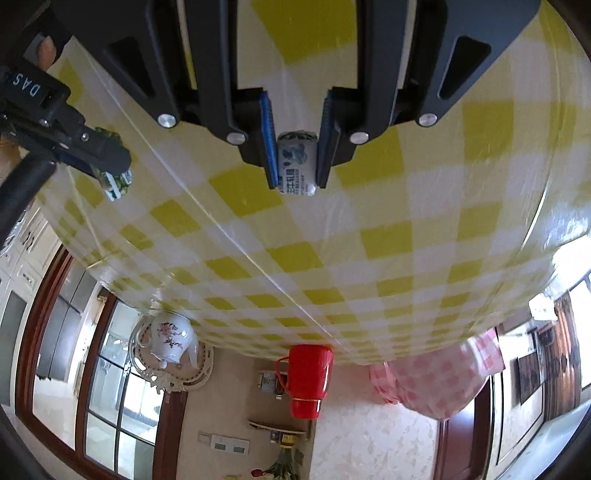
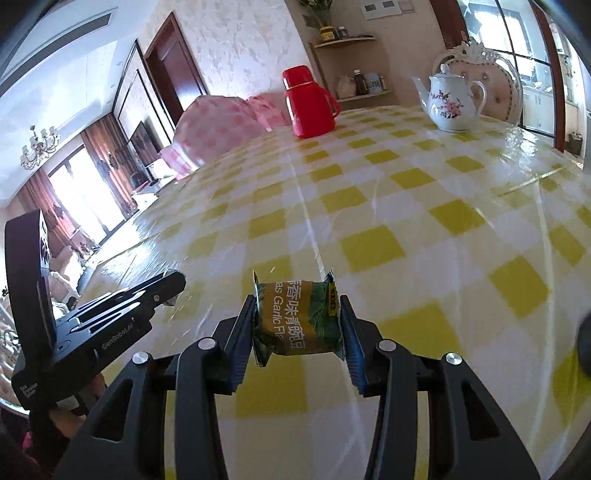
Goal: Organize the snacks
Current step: 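Carry both held packets off the table over the purple box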
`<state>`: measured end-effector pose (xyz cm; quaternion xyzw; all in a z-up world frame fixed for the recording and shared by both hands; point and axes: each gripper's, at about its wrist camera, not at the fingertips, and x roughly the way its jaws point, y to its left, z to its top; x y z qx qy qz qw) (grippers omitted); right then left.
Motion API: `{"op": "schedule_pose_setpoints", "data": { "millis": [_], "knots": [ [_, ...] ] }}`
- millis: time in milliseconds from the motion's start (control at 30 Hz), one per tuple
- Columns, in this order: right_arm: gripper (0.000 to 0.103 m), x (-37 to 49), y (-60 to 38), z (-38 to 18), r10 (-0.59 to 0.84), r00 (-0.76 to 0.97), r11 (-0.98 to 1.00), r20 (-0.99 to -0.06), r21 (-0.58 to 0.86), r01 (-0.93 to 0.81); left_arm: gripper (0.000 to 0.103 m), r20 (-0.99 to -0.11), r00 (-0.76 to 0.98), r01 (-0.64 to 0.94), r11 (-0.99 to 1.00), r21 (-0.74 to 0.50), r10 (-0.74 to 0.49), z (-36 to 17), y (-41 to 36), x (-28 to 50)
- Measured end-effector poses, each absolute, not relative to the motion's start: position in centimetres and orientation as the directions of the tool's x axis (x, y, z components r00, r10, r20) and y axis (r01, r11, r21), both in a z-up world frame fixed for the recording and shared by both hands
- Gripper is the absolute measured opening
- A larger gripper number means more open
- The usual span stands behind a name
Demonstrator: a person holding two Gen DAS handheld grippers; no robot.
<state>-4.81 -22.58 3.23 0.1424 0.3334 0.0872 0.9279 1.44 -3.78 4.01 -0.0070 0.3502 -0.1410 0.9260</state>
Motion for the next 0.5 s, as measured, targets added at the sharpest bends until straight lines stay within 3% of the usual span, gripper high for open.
{"op": "schedule_pose_setpoints", "data": {
  "millis": [500],
  "knots": [
    [0.044, -11.0, -18.9, 3.3, 0.283, 0.75, 0.946, -0.598, 0.301, -0.118, 0.02, -0.632, 0.74, 0.266, 0.963, -0.042, -0.231, 4.3, -1.9, -6.9]
  ]
}}
